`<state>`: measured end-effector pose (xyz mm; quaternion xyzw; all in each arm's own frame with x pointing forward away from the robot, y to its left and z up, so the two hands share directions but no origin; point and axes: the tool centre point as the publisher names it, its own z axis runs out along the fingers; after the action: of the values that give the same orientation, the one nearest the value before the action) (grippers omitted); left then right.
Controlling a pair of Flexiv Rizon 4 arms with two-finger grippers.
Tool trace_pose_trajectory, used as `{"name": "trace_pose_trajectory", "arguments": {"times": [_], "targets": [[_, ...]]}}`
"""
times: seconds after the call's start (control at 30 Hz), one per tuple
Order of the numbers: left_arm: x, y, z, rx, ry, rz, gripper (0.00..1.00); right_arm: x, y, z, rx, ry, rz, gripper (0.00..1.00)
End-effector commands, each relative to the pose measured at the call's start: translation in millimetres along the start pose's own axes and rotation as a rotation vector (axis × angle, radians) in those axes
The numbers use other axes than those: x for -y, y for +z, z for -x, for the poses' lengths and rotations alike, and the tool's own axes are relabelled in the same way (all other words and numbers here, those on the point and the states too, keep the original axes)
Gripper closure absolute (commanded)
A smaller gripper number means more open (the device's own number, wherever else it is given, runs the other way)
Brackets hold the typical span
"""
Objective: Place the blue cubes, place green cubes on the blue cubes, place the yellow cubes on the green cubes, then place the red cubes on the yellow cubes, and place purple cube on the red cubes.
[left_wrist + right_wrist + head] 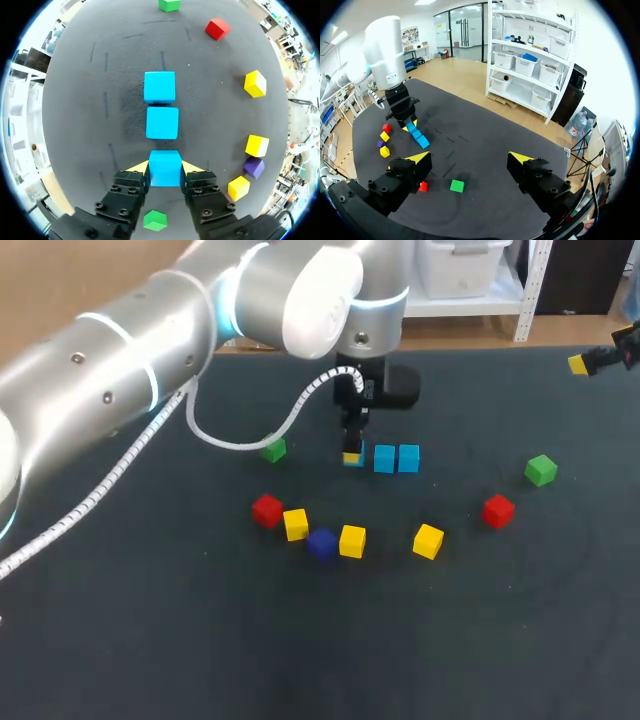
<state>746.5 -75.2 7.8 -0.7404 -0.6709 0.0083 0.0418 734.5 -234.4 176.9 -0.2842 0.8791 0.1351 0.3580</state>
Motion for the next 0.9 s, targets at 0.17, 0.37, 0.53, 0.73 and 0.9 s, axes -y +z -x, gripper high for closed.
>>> {"name": "trace_pose_trajectory", "arguments": {"times": [0.17, 0.37, 0.53, 0.73, 0.9], "targets": [[-5.4, 3, 4.8, -0.011, -0.023, -0.039, 1.0, 1, -1, 0, 0.001, -0.001, 0.007, 0.0], [-5.4, 5, 9.2, -0.008, -0.033, -0.044, 1.0, 1, -1, 0, 0.001, -0.001, 0.007, 0.0], [-6.3, 6, 12.1, -0.014, -0.035, -0.043, 1.0, 1, -1, 0, 0.001, -0.001, 0.007, 0.0], [-7.6, 8, 13.9, -0.018, -0.041, -0.047, 1.0, 1, -1, 0, 0.001, -0.001, 0.007, 0.0], [-8.1, 10, 14.2, -0.024, -0.043, -0.049, 1.0, 1, -1, 0, 0.001, -0.001, 0.007, 0.0]]}}
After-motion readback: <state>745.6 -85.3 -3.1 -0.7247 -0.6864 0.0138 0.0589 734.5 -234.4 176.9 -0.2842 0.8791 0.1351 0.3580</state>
